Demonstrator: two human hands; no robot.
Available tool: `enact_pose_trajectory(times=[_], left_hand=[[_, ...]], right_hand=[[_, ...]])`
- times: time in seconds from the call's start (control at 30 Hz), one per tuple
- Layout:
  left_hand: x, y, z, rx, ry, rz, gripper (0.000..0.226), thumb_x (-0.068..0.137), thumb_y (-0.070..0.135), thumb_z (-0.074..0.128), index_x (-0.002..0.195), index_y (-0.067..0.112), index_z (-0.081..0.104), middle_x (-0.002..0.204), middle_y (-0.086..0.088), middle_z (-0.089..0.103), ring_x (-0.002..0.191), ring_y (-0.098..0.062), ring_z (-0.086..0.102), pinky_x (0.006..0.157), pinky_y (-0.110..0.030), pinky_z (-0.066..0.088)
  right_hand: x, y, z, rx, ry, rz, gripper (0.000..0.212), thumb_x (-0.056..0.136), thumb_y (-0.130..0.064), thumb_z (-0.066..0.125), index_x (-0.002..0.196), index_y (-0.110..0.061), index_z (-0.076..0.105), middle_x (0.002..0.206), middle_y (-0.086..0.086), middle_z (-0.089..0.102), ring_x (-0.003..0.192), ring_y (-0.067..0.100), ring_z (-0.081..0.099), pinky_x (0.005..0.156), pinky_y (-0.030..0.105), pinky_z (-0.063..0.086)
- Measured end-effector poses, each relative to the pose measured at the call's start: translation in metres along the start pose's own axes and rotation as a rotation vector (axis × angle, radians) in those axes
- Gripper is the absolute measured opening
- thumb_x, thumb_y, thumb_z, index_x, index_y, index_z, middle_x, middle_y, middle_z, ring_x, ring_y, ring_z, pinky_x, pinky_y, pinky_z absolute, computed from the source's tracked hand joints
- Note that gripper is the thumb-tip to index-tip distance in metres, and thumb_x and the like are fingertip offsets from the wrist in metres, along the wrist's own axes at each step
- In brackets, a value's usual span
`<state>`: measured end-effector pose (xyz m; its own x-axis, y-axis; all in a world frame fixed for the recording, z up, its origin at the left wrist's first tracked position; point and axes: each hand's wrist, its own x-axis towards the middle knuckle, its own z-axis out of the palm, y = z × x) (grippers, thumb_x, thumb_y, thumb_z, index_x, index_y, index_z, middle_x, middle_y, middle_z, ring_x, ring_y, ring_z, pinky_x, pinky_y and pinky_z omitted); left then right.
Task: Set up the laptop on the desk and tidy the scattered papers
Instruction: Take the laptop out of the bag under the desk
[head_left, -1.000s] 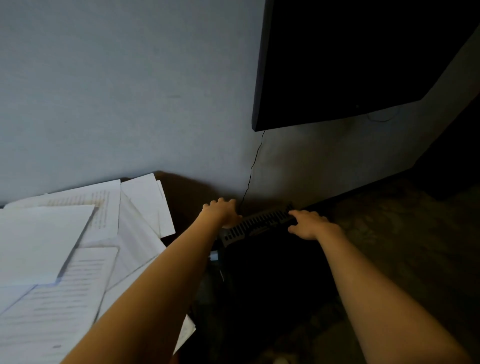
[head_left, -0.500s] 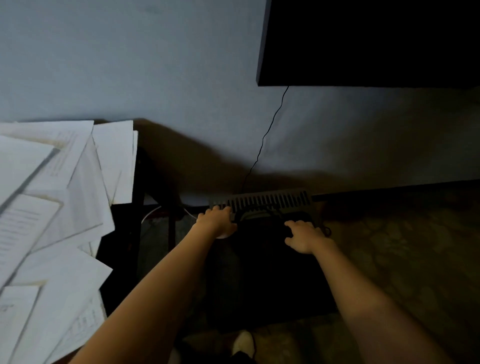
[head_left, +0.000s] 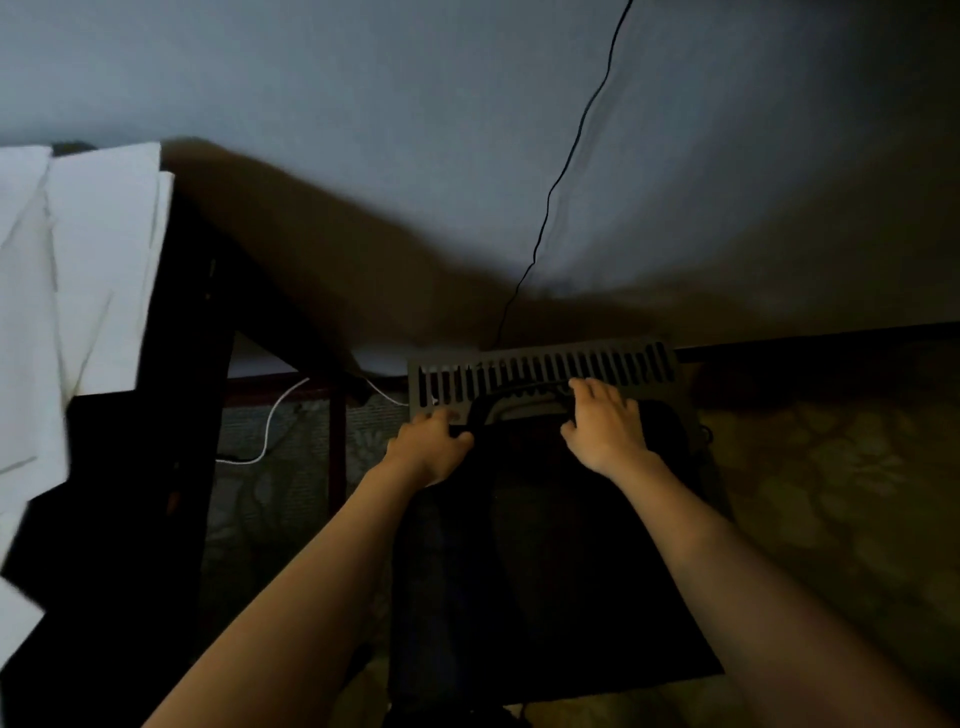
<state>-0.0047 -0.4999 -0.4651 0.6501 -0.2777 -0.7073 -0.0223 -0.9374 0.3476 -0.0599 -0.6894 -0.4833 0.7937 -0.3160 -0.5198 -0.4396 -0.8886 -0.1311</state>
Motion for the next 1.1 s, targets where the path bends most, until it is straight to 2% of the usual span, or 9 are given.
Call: enact_pose_trajectory(times=[0.23,0.37,0.47,0.53,0.57,0.7,0.83,0.97,1.1], left_hand=[[0.027,-0.009,0.030,0.082,0.119,0.013,0.048,0.098,0.041,0.037,0.143,0.025,0.032,0.149,-0.007,0.032,0.138,-0.027,0.025,0.113,-0.048,0.016],[0.033,-0.009,0.030,0.067,0.126,-0.007,0.040,0.098,0.040,0.037,0.135,0.025,0.041,0.141,-0.008,0.041,0.134,-0.028,0.031,0.112,-0.051,0.017],[0.034,-0.007,0.029,0.015,0.132,-0.008,0.035,0.098,0.037,0.039,0.130,0.023,0.045,0.136,-0.007,0.047,0.132,-0.027,0.034,0.112,-0.056,0.016],[0.029,-0.005,0.031,-0.009,0.158,-0.005,0.033,0.099,0.035,0.039,0.128,0.023,0.045,0.134,-0.006,0.049,0.131,-0.027,0.036,0.112,-0.057,0.015],[0.026,-0.003,0.033,-0.012,0.168,-0.011,0.032,0.099,0.034,0.039,0.128,0.022,0.045,0.133,-0.007,0.049,0.131,-0.027,0.036,0.113,-0.057,0.014],[0.007,0.001,0.029,-0.051,0.171,-0.076,0.028,0.099,0.031,0.039,0.125,0.023,0.046,0.131,-0.007,0.051,0.129,-0.027,0.038,0.112,-0.058,0.017],[-0.026,0.000,0.018,-0.145,0.203,-0.108,0.031,0.100,0.027,0.039,0.129,0.022,0.045,0.130,-0.005,0.054,0.127,-0.025,0.043,0.112,-0.054,0.010],[-0.071,0.009,0.017,-0.256,0.282,-0.097,0.022,0.099,0.022,0.040,0.119,0.022,0.050,0.120,-0.004,0.059,0.120,-0.023,0.048,0.109,-0.044,0.014],[-0.116,0.024,0.012,-0.180,0.301,0.074,0.025,0.098,0.022,0.042,0.121,0.024,0.051,0.119,-0.002,0.058,0.118,-0.021,0.047,0.106,-0.040,0.017]], right_hand=[[0.062,0.007,0.013,-0.018,-0.022,0.032,0.048,0.095,-0.028,0.052,0.138,-0.012,0.038,0.135,0.011,0.046,0.122,0.029,0.047,0.092,0.039,0.046],[0.071,-0.008,0.022,-0.014,-0.028,0.026,0.036,0.095,-0.025,0.053,0.128,-0.011,0.049,0.124,0.011,0.055,0.112,0.028,0.055,0.083,0.036,0.048],[0.067,-0.015,0.020,-0.001,-0.013,0.055,0.021,0.094,-0.026,0.055,0.106,-0.010,0.060,0.104,0.009,0.062,0.101,0.027,0.058,0.084,0.037,0.047],[0.059,-0.017,0.014,0.000,0.007,0.038,0.019,0.092,-0.030,0.057,0.089,-0.012,0.060,0.086,0.005,0.058,0.090,0.024,0.058,0.075,0.033,0.047],[0.054,-0.019,0.009,0.001,0.009,0.025,0.018,0.091,-0.030,0.057,0.088,-0.013,0.060,0.084,0.004,0.057,0.088,0.023,0.059,0.068,0.030,0.046],[0.025,-0.028,-0.008,-0.050,-0.038,-0.085,0.013,0.089,-0.021,0.059,0.099,-0.014,0.062,0.095,0.005,0.064,0.089,0.022,0.062,0.061,0.027,0.044],[-0.006,-0.038,-0.032,0.173,-0.068,-0.186,0.011,0.081,-0.011,0.063,0.079,-0.022,0.061,0.072,-0.004,0.055,0.075,0.016,0.056,0.051,0.021,0.038],[-0.045,-0.048,-0.051,0.405,-0.037,-0.108,0.019,0.076,-0.004,0.058,0.063,-0.017,0.052,0.067,0.001,0.052,0.068,0.018,0.053,0.054,0.022,0.034],[-0.088,-0.039,-0.081,0.559,0.106,0.068,0.025,0.073,0.001,0.052,0.055,-0.012,0.040,0.058,0.007,0.039,0.058,0.023,0.041,0.058,0.025,0.030]])
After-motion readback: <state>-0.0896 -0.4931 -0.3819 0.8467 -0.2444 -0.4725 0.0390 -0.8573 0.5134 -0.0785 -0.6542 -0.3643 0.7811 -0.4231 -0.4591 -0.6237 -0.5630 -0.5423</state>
